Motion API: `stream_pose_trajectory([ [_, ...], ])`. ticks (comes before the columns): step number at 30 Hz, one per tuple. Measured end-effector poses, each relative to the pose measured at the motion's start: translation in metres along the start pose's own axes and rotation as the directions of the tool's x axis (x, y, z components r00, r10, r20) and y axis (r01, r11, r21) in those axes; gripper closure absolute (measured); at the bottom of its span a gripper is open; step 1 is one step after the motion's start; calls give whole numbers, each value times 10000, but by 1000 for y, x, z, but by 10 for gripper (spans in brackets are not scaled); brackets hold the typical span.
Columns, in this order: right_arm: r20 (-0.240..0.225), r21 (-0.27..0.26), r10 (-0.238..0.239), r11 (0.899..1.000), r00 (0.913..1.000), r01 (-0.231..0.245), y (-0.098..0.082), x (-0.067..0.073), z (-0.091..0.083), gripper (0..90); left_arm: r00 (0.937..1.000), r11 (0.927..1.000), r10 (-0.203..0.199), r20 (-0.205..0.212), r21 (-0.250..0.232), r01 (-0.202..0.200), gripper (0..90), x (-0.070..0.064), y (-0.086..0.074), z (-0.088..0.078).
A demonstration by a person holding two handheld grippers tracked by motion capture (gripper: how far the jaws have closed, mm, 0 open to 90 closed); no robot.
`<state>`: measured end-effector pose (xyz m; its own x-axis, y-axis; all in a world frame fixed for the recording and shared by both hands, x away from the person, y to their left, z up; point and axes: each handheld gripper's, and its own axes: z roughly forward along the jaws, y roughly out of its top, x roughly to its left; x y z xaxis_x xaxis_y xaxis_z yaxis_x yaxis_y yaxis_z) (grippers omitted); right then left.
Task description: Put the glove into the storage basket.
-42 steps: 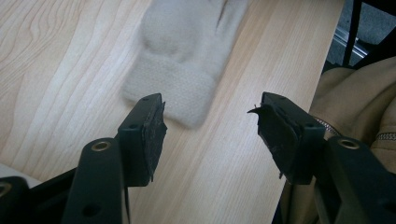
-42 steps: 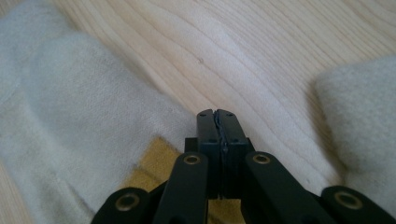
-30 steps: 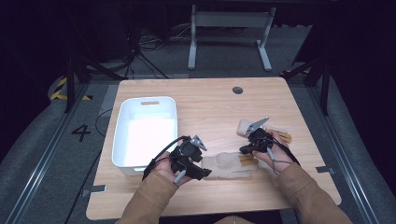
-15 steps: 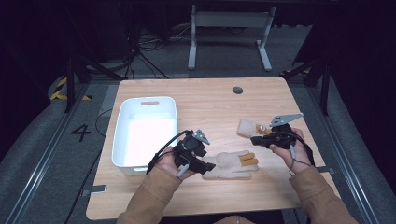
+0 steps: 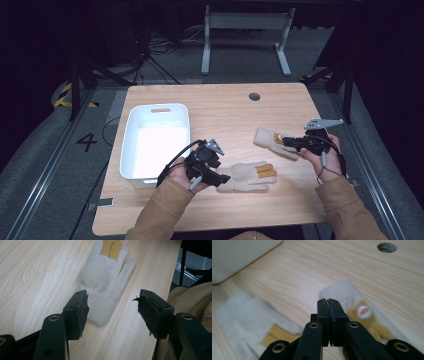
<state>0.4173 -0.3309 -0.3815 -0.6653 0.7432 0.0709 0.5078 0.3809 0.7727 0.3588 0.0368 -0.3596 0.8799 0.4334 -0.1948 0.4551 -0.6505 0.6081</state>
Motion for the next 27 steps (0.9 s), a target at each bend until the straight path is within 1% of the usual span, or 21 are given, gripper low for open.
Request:
stream_pose_trajectory([
  [2, 376, -5, -6, 10000, 9993, 7, -1, -4, 0, 826, 10000, 10000, -35, -31, -30, 35, 414, -1, -2, -2],
  [3, 463, -8, 61, 10000, 9989, -61, -1, -8, 0, 807, 10000, 10000, -23, -68, 13, 24, 415, -1, -3, -2],
  [4, 463, -8, 61, 10000, 9989, -61, -1, -8, 0, 807, 9999, 10000, -86, -79, 1, 86, 415, -1, -4, -3],
  [5, 625, 70, 53, 10000, 9980, -58, 0, -11, 2, 788, 9999, 9999, -123, -94, -28, 123, 414, -1, -5, -4],
  [6, 625, 70, 53, 10000, 9980, -58, 0, -11, 2, 788, 9998, 9999, -170, -107, -21, 170, 414, -1, -6, -5],
  [7, 792, 142, 56, 9999, 9968, -68, 1, -14, 3, 775, 9997, 9998, -203, -164, -9, 203, 414, -2, -8, -6],
  [9, 844, 271, 60, 9996, 9964, -83, 2, -17, 5, 763, 9997, 9998, -177, -187, -15, 176, 414, -2, -9, -7],
  [11, 908, 344, 35, 9994, 9959, -66, 3, -19, 6, 753, 9993, 9996, -297, -215, -14, 297, 414, -2, -12, -9],
  [12, 889, 472, 92, 9988, 9960, -135, 3, -21, 7, 736, 9993, 9996, -281, -257, 24, 281, 414, -2, -13, -9],
  [13, 784, 703, 160, 9973, 9968, -216, 4, -23, 9, 726, 9990, 9993, -361, -263, 54, 362, 414, -3, -15, -9],
  [17, 1001, 1253, 51, 9920, 9950, -177, 6, -29, 14, 696, 9985, 9990, -422, -351, 112, 426, 415, -4, -21, -12],
  [18, 1021, 1298, 43, 9914, 9948, -176, 7, -31, 15, 681, 9983, 9990, -446, -368, 81, 449, 415, -5, -22, -12],
  [19, 977, 1659, 102, 9858, 9952, -264, 8, -34, 18, 657, 9981, 9988, -475, -404, 82, 479, 414, -5, -23, -13],
  [20, 1084, 1799, 39, 9834, 9941, -235, 8, -35, 20, 647, 9975, 9984, -541, -451, 123, 547, 414, -5, -25, -14],
  [21, 1084, 1799, 39, 9834, 9941, -235, 8, -35, 20, 647, 9975, 9984, -541, -451, 123, 547, 414, -5, -25, -14],
  [22, 1146, 1941, -12, 9808, 9934, -212, 8, -36, 21, 633, 9974, 9984, -540, -473, 147, 547, 414, -5, -26, -14],
  [23, 1251, 2208, -134, 9752, 9921, -147, 8, -39, 25, 612, 9970, 9980, -614, -478, 128, 620, 414, -6, -28, -15],
  [25, 1279, 2397, -277, 9708, 9914, -38, 9, -42, 28, 585, 9966, 9977, -643, -512, 171, 652, 414, -6, -30, -16],
  [27, 1180, 2589, -418, 9658, 9921, 99, 11, -43, 33, 571, 9955, 9969, -758, -571, 160, 768, 413, -7, -35, -17],
])
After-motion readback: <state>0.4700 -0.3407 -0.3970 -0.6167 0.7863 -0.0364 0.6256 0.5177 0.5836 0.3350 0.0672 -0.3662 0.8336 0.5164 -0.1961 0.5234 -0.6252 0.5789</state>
